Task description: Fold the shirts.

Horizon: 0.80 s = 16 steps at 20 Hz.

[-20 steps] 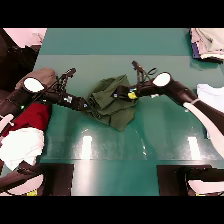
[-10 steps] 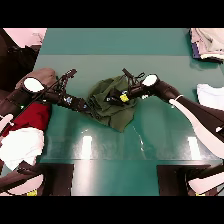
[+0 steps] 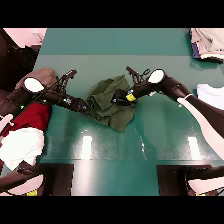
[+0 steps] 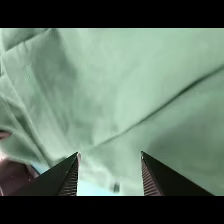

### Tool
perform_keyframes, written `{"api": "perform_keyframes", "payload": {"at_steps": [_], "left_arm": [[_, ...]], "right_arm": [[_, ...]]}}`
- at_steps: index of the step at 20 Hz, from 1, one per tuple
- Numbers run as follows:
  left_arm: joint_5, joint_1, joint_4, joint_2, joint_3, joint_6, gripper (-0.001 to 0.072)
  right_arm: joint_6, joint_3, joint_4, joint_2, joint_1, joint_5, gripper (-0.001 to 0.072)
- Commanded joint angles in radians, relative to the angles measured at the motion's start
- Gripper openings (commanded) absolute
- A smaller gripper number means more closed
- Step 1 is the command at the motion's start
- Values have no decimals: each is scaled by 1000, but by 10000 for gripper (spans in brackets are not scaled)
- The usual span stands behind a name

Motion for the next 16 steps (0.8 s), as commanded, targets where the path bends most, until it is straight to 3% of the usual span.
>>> {"api": "perform_keyframes", "payload": {"at_steps": [1,4,6,7,10,16], "left_arm": [[8,1,3,1,1,6,28],[8,1,5,1,1,8,28],[8,1,6,1,1,8,28],[8,1,9,1,3,8,28],[-16,18,126,34,85,-14,28],[-35,131,186,211,473,-29,28]], "right_arm": [[-24,1,103,-74,22,-84,430],[-81,2,200,-117,39,-203,425],[-101,2,192,-114,38,-253,47],[-128,2,189,-101,28,-259,16],[-167,2,162,7,-51,-211,15],[-29,2,-295,440,-346,19,14]]}}
